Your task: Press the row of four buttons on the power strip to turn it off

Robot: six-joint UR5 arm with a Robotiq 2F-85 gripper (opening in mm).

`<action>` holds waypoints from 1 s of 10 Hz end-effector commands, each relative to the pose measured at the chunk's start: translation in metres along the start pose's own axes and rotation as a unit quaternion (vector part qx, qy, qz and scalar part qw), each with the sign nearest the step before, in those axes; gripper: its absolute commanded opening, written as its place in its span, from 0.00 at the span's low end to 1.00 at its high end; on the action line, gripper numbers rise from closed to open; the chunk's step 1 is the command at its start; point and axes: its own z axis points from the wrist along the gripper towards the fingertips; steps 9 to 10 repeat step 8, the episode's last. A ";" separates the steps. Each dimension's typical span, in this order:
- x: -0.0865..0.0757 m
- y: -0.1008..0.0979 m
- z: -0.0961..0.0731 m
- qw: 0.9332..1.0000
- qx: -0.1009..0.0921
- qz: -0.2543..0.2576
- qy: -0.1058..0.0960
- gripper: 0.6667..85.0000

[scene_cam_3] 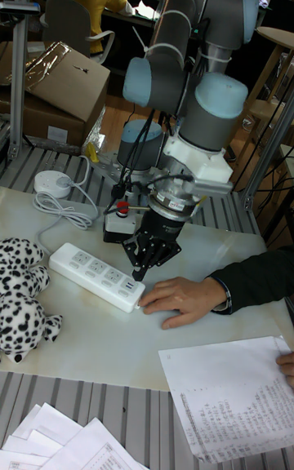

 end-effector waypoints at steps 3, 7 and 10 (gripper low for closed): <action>-0.029 -0.011 -0.048 0.992 -0.021 0.107 -0.056 0.00; -0.029 -0.008 -0.048 0.995 -0.023 0.081 -0.056 0.00; -0.027 -0.006 -0.048 0.996 -0.022 0.074 -0.053 0.00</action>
